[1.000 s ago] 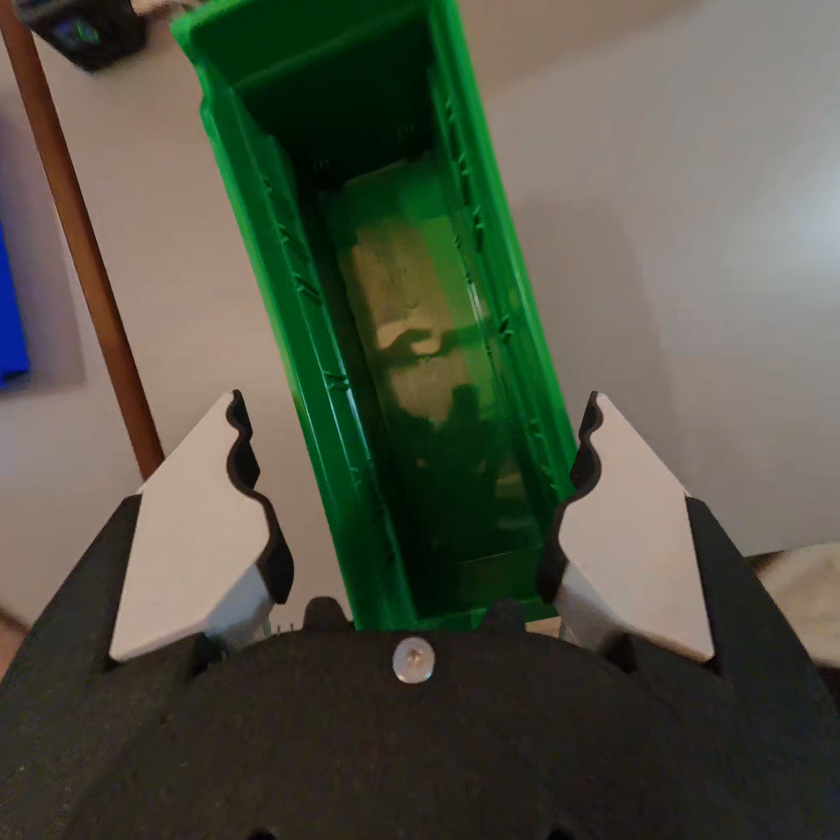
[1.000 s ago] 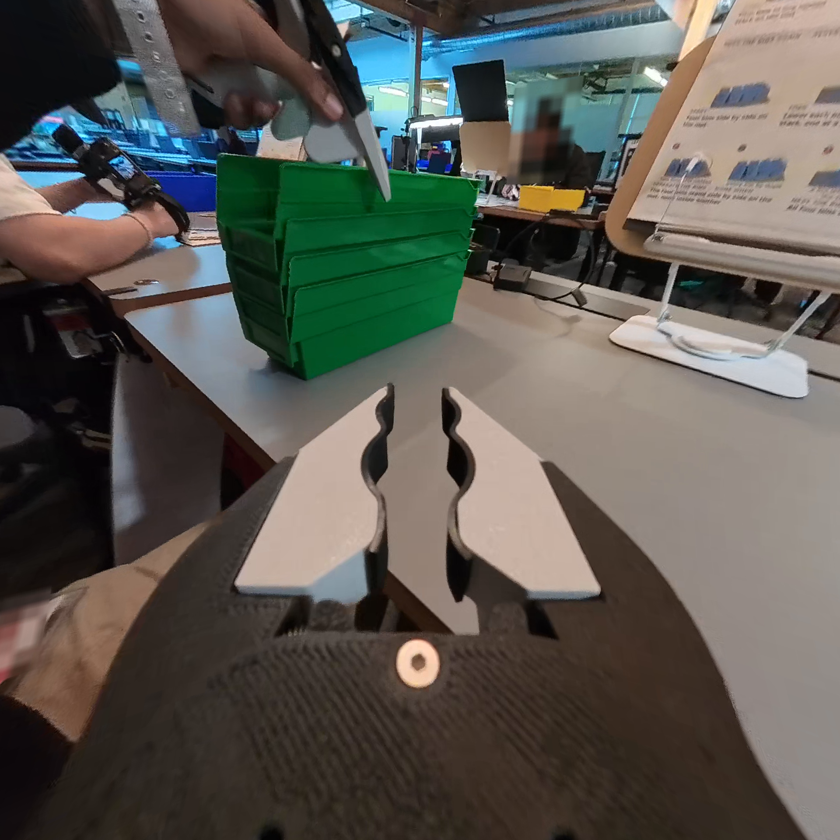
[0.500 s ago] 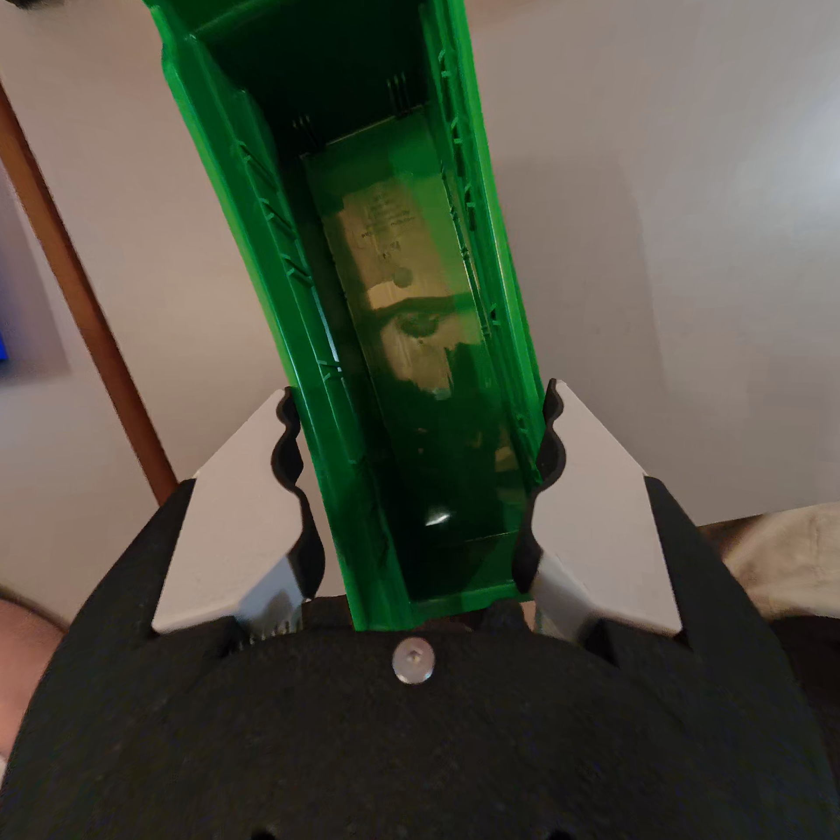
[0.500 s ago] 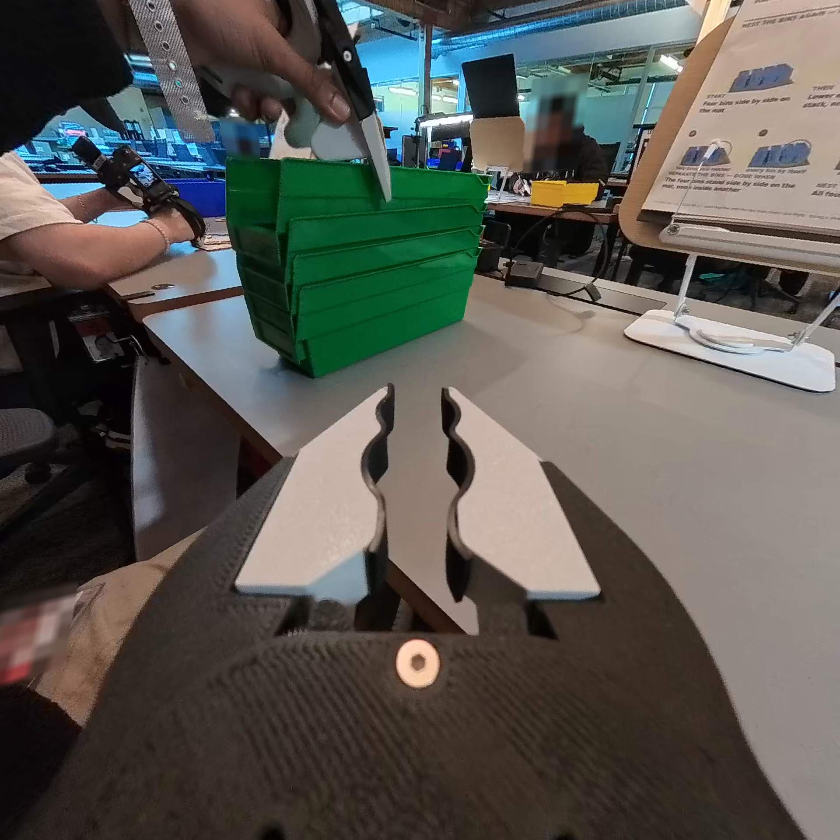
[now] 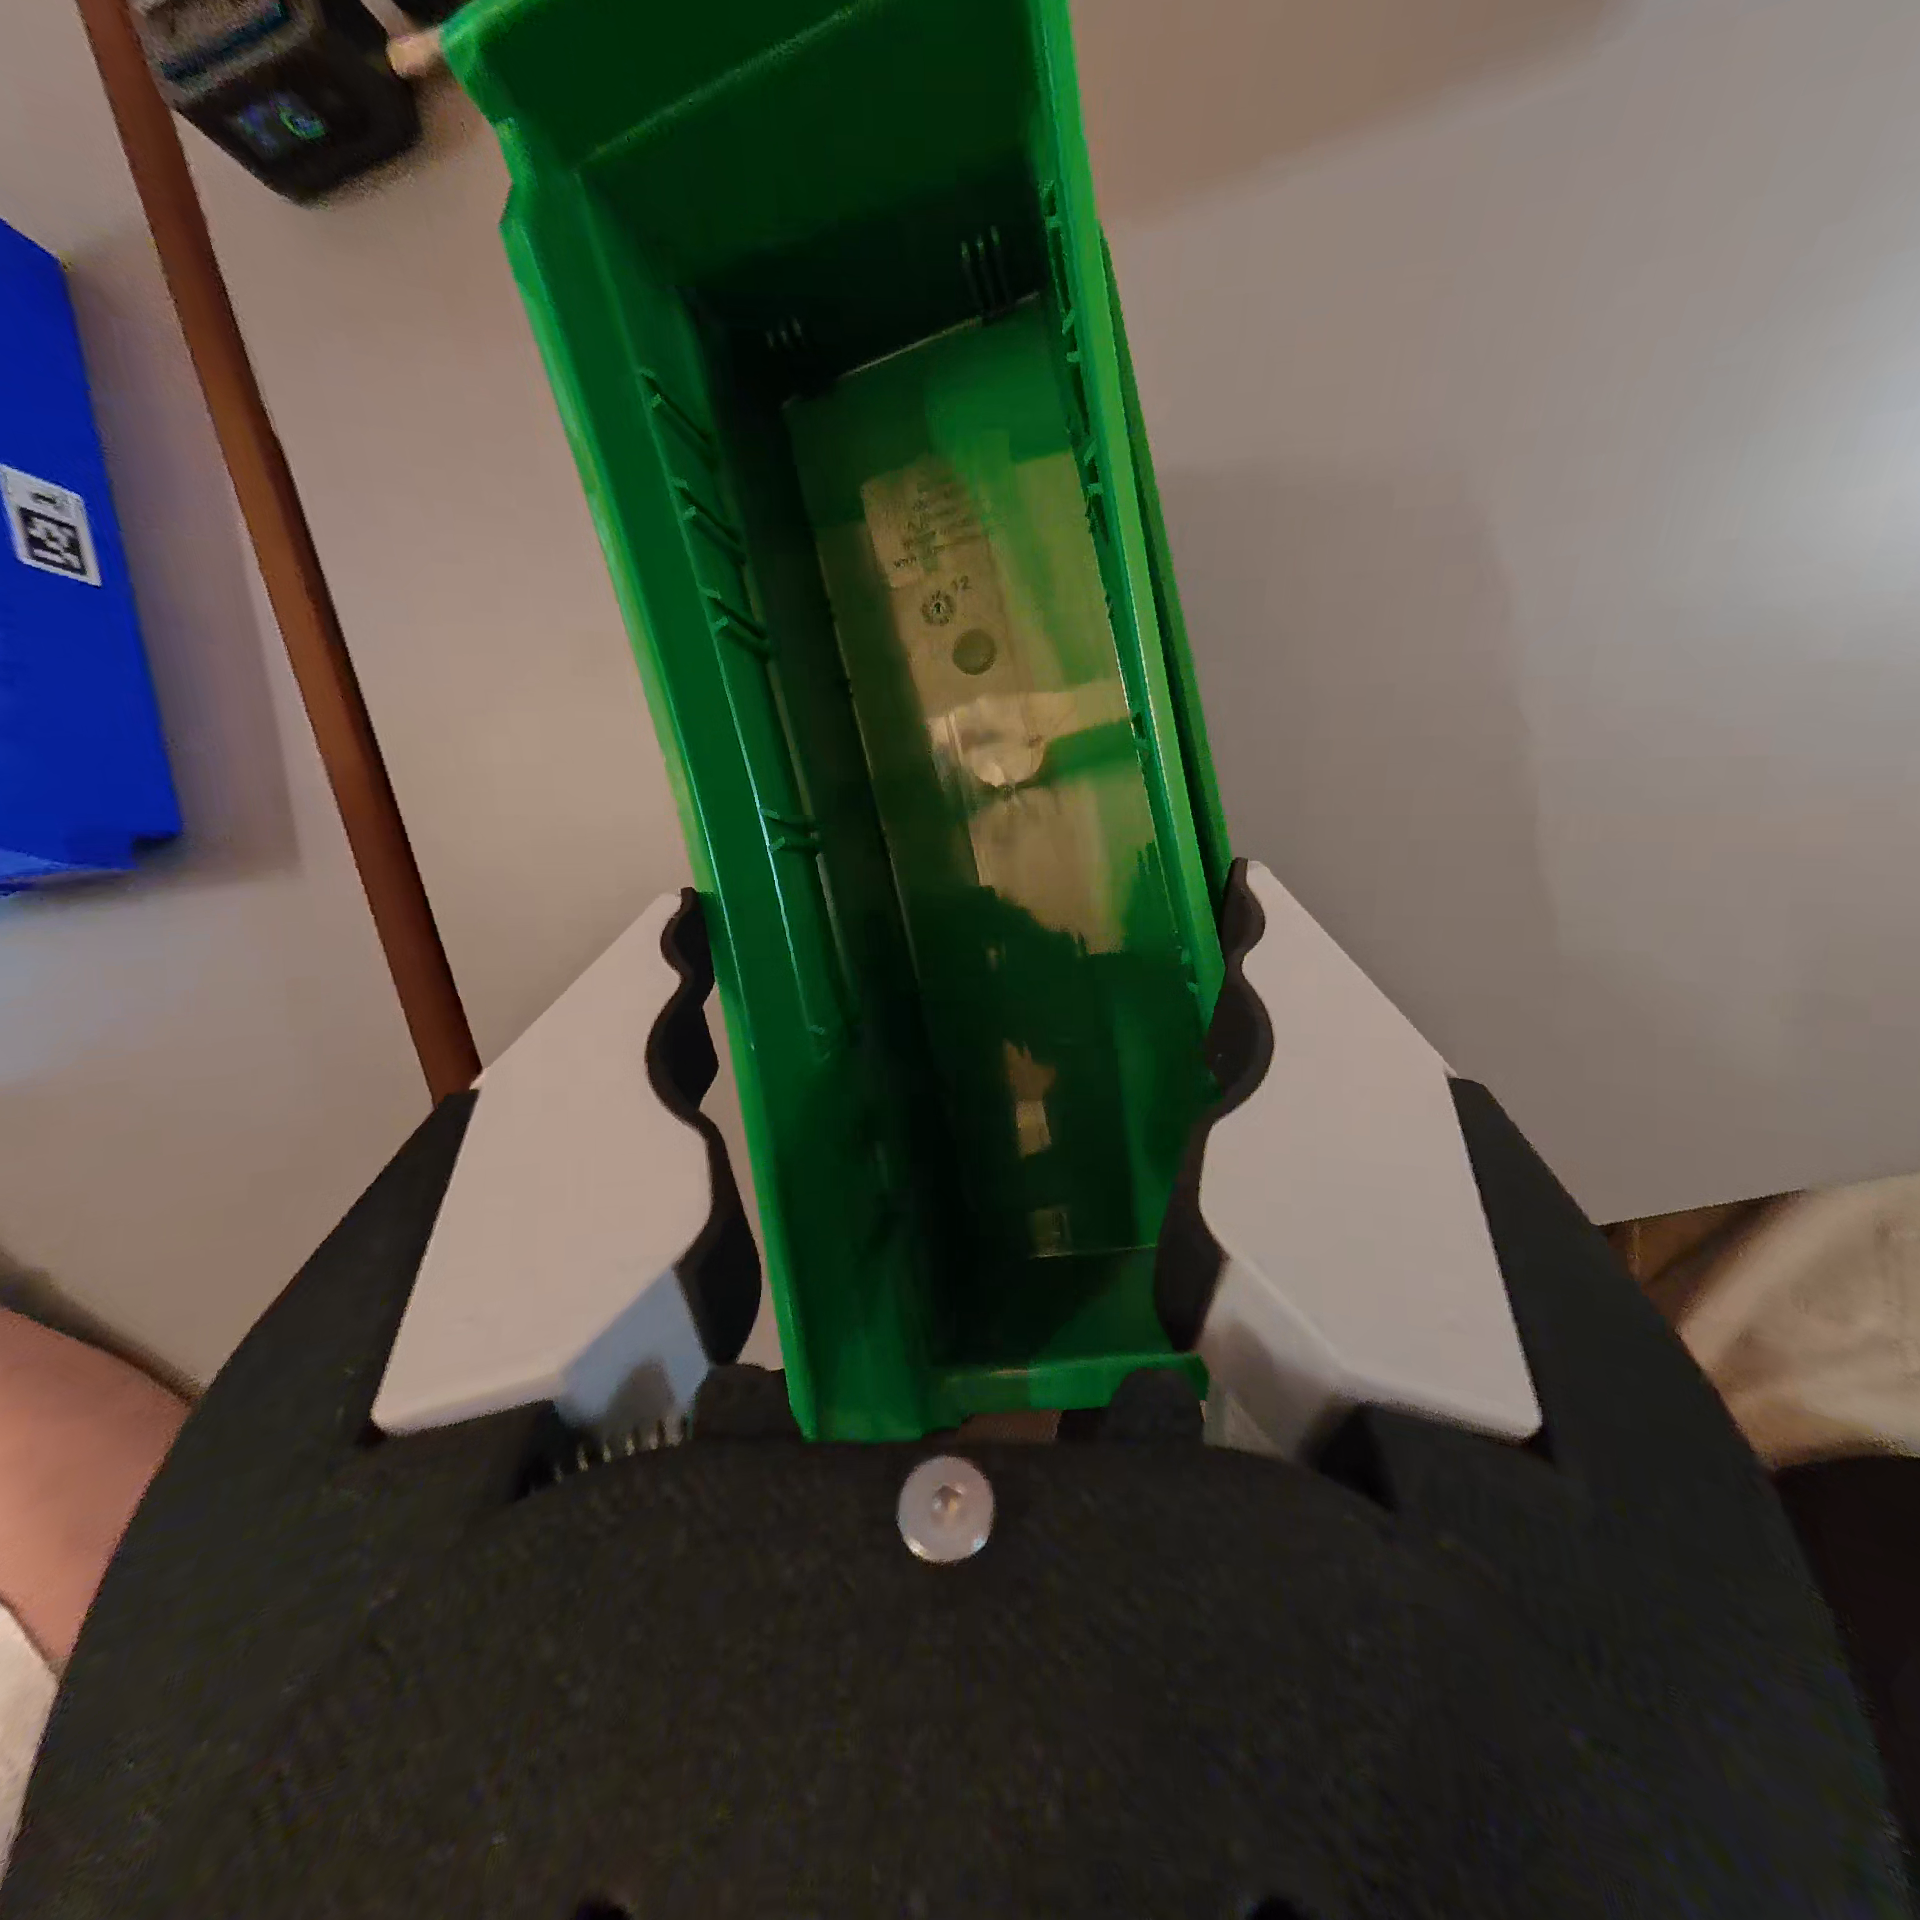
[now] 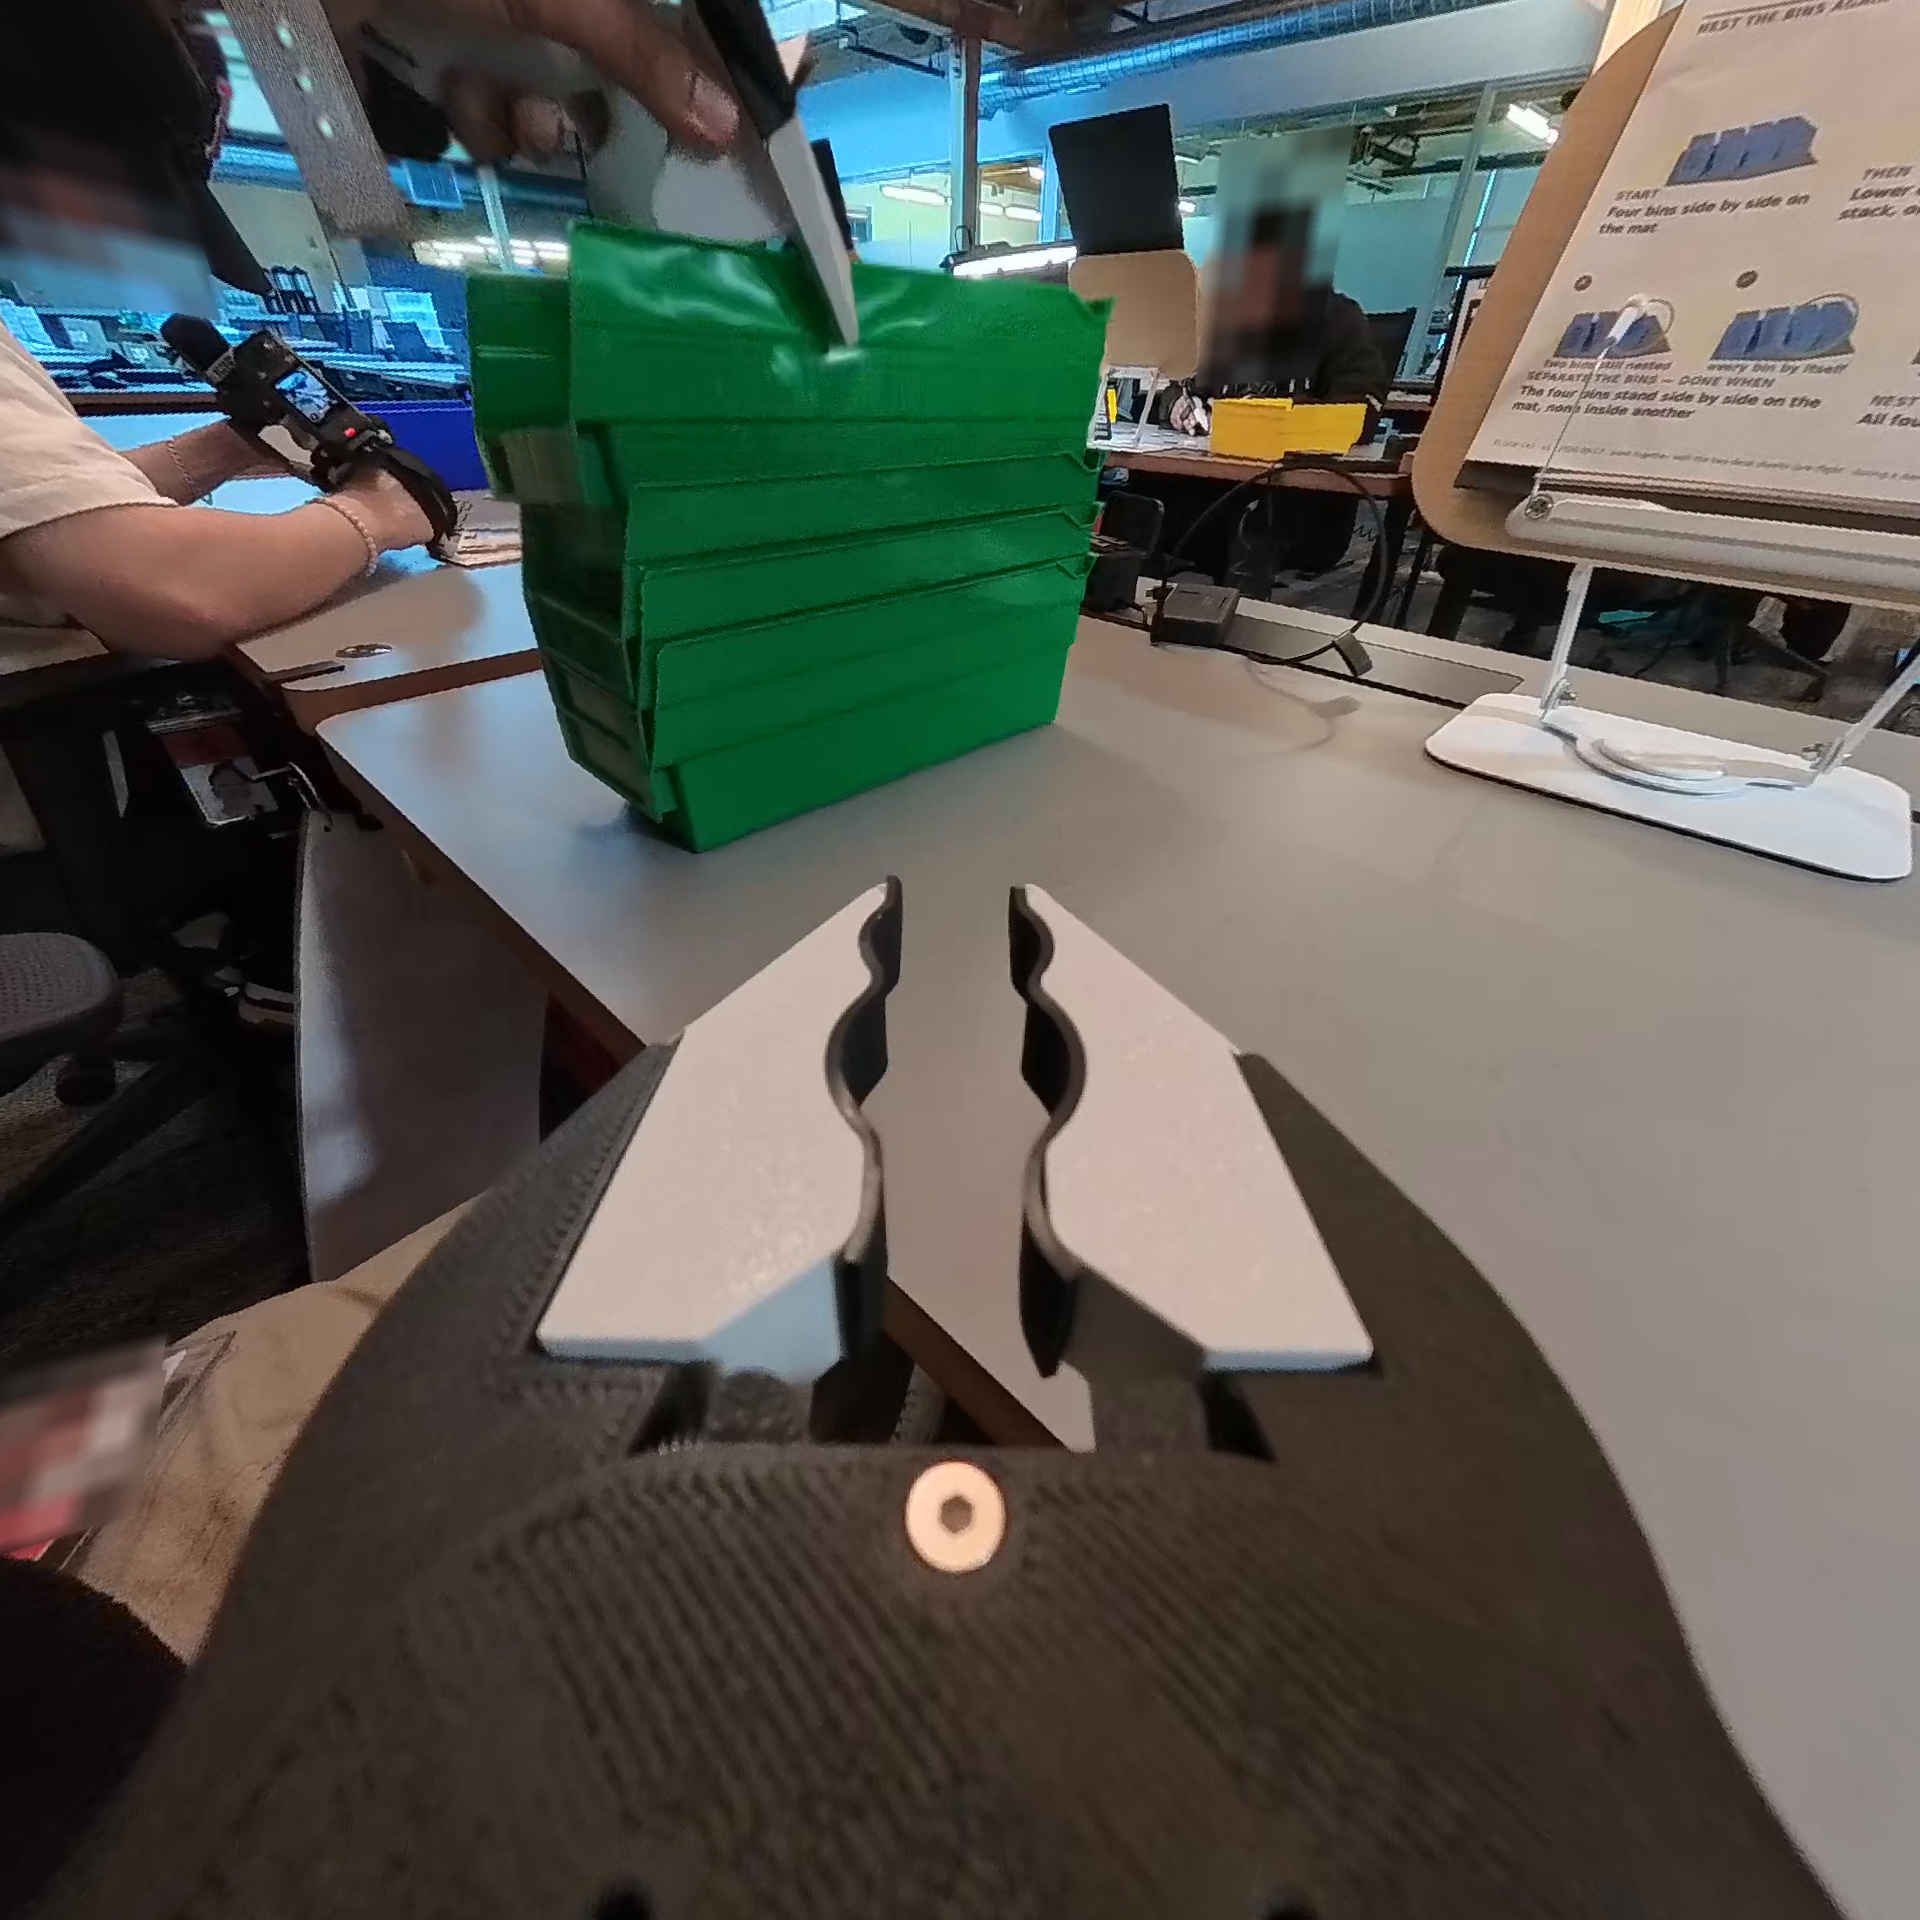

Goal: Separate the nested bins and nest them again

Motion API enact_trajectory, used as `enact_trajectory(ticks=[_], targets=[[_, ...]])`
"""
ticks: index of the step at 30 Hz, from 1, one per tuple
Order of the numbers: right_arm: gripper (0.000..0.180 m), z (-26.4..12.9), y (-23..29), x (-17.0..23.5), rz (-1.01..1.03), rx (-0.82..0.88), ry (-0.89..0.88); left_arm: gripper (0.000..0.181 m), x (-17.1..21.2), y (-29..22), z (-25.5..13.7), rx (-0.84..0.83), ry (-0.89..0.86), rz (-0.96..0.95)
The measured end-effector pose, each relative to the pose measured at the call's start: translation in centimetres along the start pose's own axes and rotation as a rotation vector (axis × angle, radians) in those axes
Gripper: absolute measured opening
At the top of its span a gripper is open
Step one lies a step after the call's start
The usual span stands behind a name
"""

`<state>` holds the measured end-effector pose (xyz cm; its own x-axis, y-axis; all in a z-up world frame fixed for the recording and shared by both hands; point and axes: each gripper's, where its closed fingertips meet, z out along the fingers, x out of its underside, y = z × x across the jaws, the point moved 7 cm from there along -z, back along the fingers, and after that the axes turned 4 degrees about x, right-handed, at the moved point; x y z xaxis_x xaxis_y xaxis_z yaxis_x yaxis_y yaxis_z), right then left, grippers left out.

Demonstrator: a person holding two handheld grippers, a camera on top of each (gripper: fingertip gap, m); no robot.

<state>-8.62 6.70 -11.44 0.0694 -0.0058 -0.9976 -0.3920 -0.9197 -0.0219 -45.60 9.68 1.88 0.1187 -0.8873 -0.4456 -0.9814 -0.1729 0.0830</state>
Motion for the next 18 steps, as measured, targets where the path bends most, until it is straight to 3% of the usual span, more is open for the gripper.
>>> enact_trajectory(ticks=[1, 11, 18], targets=[[0.019, 0.0, 0.0, 0.0, 0.001, 0.000, 0.000, 0.098, -0.2, 0.0, -0.5, -0.004, -0.009, 0.000], [0.019, -0.5, 0.1, -0.5, -0.014, 0.007, -0.021, 0.099, -2.2, -0.9, -6.2, -0.003, -0.118, 0.017], [0.019, -0.8, -0.4, -0.9, -0.001, 0.022, -0.032, 0.099, -4.7, -6.5, -9.9, 0.039, -0.198, 0.134]])
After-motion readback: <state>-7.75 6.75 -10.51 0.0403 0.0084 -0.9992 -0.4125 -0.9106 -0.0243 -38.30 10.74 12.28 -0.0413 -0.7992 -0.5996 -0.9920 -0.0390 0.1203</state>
